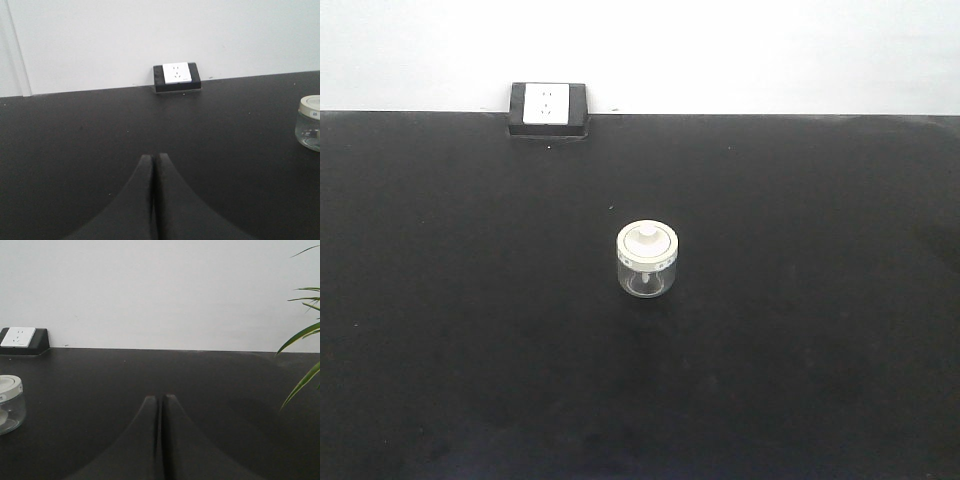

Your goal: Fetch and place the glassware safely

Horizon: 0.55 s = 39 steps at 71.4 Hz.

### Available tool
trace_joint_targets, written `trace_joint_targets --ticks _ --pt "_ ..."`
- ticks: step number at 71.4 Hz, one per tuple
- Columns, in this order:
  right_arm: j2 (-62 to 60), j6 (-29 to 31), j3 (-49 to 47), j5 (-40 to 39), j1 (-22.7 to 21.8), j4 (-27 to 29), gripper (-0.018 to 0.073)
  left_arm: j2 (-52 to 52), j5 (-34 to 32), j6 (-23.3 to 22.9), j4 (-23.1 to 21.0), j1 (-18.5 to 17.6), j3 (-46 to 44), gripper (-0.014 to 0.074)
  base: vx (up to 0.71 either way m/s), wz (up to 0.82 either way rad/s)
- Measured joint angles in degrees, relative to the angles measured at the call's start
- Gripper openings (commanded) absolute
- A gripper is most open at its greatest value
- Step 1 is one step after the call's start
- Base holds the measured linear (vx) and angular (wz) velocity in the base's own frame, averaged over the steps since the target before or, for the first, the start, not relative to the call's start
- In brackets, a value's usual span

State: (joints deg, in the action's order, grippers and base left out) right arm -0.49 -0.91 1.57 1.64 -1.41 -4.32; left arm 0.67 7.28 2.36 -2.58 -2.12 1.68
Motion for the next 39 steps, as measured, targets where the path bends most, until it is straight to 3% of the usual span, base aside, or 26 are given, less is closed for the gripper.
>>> trace_joint_targets --ticks 39 --pt "0.00 -0.04 0.00 0.04 0.00 0.00 -0.0003 0.00 0.00 0.00 0.00 0.00 0.00 -0.0007 0.00 0.00"
